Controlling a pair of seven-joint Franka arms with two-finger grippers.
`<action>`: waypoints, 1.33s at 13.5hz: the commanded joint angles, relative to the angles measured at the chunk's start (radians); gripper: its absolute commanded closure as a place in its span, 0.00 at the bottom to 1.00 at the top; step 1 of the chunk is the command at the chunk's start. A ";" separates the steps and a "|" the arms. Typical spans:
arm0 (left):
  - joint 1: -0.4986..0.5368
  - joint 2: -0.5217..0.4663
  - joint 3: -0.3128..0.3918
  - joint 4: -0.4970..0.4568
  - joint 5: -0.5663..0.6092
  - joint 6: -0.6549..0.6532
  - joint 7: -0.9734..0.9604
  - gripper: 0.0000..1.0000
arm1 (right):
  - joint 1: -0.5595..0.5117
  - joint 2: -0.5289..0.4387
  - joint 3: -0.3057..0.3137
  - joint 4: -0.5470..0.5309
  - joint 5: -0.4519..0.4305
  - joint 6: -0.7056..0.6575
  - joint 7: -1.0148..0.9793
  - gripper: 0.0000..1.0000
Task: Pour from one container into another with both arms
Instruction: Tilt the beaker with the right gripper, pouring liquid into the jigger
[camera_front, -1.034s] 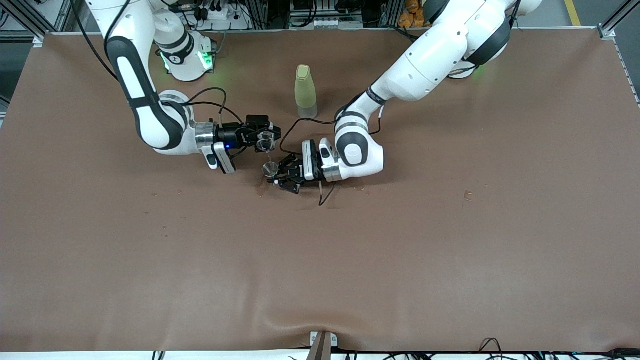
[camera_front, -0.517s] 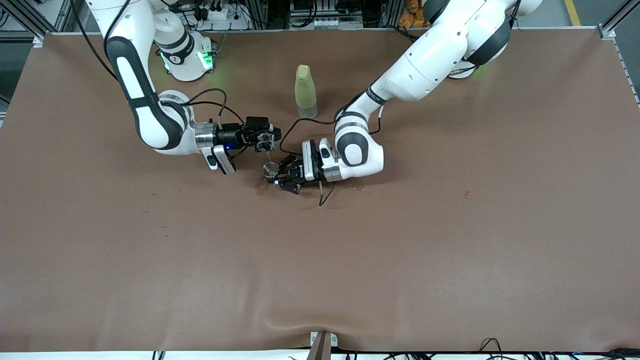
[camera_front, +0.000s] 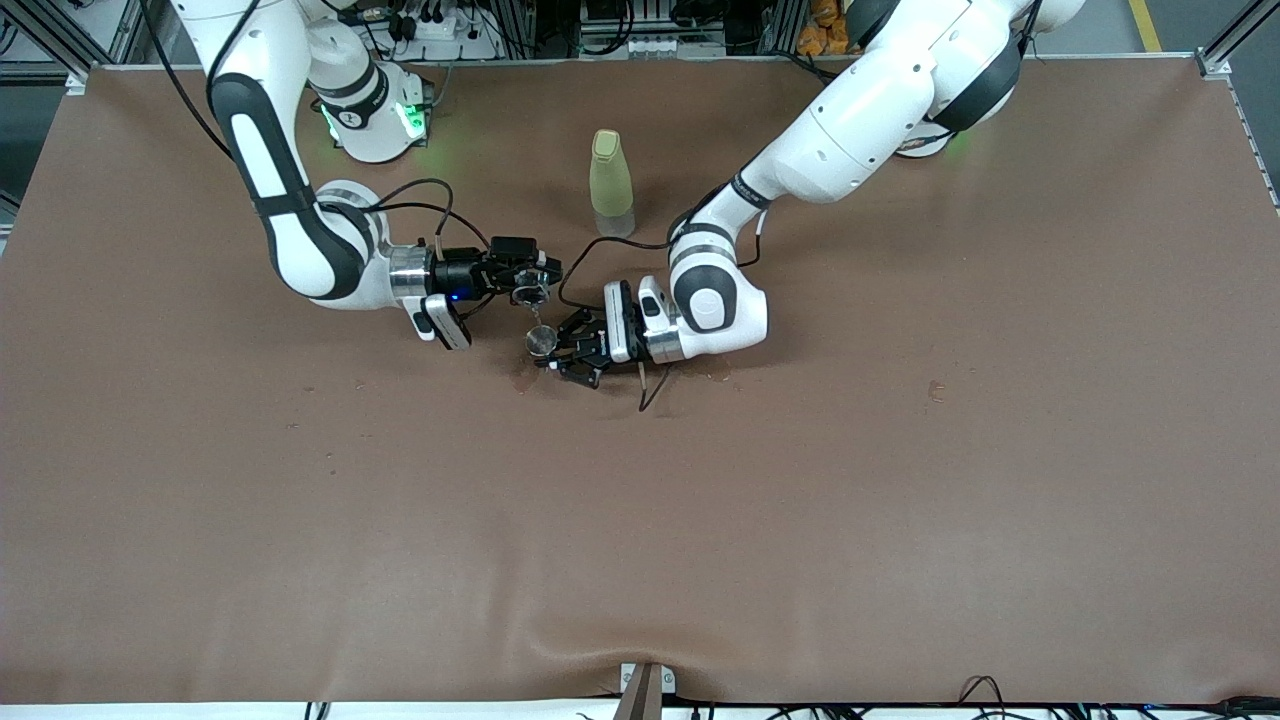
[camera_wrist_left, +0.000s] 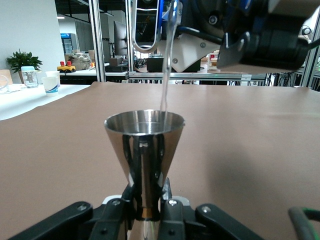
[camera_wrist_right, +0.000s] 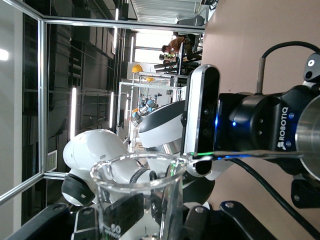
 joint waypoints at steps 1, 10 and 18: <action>-0.009 0.004 0.002 0.008 -0.033 0.003 0.015 1.00 | 0.021 -0.027 -0.008 -0.017 0.031 0.015 0.035 1.00; -0.011 0.007 0.002 0.007 -0.042 0.003 0.015 1.00 | 0.021 -0.027 -0.008 -0.017 0.058 0.017 0.170 1.00; -0.009 0.007 0.002 0.007 -0.042 0.003 0.015 1.00 | 0.021 -0.028 -0.008 -0.016 0.071 0.038 0.303 1.00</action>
